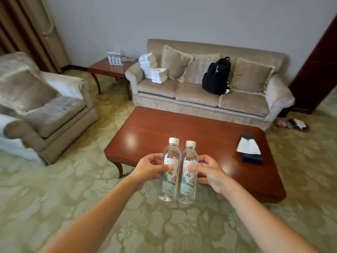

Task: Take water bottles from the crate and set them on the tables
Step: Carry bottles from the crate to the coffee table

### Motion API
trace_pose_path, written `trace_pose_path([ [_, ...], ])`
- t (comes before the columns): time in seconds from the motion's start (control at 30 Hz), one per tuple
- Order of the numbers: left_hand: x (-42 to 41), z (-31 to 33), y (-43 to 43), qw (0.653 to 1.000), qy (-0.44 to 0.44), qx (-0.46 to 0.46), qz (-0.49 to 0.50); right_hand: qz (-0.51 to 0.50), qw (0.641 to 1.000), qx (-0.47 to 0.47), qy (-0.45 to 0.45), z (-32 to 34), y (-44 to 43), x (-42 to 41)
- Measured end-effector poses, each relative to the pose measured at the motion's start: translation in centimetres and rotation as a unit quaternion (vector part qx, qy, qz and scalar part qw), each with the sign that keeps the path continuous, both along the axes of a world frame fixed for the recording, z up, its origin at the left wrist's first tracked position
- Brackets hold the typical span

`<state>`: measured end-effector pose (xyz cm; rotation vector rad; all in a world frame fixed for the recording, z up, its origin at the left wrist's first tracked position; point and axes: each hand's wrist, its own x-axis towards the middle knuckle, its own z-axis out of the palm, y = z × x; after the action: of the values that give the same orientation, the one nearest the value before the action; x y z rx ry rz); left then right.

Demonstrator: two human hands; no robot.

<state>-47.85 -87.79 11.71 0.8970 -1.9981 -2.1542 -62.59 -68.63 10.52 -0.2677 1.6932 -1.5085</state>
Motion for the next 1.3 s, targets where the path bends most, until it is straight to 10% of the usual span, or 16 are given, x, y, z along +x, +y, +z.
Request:
trace_pose_path([
  [0.9,-25.4,-5.6,-33.2,0.995,0.022,-0.048,-0.089,-0.073,0.997,-0.014,0.013,-4.9,-30.9,-22.1],
  [1.3,-38.5,-25.8,-40.9,0.989,0.114,-0.055,-0.077,-0.077,0.991,-0.041,0.106,-23.4,-38.5,-35.0],
])
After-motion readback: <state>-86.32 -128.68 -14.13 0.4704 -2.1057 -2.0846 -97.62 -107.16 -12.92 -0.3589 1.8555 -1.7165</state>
